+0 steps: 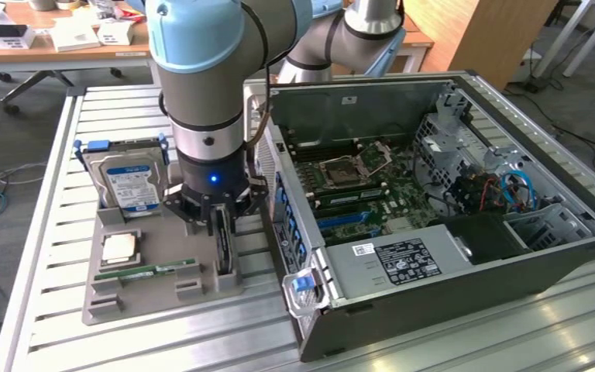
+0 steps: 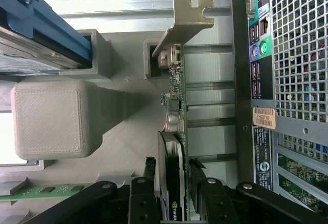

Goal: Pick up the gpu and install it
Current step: 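Pick up the gpu and move the gpu toward the slot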

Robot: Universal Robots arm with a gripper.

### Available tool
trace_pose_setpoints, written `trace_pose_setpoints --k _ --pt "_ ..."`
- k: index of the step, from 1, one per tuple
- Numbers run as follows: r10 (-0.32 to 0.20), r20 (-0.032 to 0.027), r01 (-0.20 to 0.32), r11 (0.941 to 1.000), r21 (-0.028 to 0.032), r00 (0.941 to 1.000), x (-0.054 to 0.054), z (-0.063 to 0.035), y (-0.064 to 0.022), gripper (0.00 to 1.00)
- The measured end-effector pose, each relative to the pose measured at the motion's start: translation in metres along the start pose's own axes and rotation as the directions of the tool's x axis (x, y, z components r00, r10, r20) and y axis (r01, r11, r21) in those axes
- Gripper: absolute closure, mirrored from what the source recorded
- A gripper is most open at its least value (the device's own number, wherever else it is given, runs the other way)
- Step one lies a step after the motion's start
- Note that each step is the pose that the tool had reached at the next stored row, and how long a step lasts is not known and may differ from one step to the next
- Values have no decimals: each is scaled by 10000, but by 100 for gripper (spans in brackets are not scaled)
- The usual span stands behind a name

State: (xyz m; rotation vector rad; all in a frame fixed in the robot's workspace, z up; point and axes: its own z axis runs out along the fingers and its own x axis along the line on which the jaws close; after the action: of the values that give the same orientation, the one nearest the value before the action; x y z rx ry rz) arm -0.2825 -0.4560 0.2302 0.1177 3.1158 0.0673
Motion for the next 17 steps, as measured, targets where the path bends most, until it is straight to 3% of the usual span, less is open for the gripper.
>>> trace_pose_setpoints --k 4,6,17 --pt "0 0 0 10000 0 10000 0 0 0 62" --pt "-1 1 1 10000 1 10000 0 0 0 74" --pt "0 0 0 10000 0 10000 0 0 0 74"
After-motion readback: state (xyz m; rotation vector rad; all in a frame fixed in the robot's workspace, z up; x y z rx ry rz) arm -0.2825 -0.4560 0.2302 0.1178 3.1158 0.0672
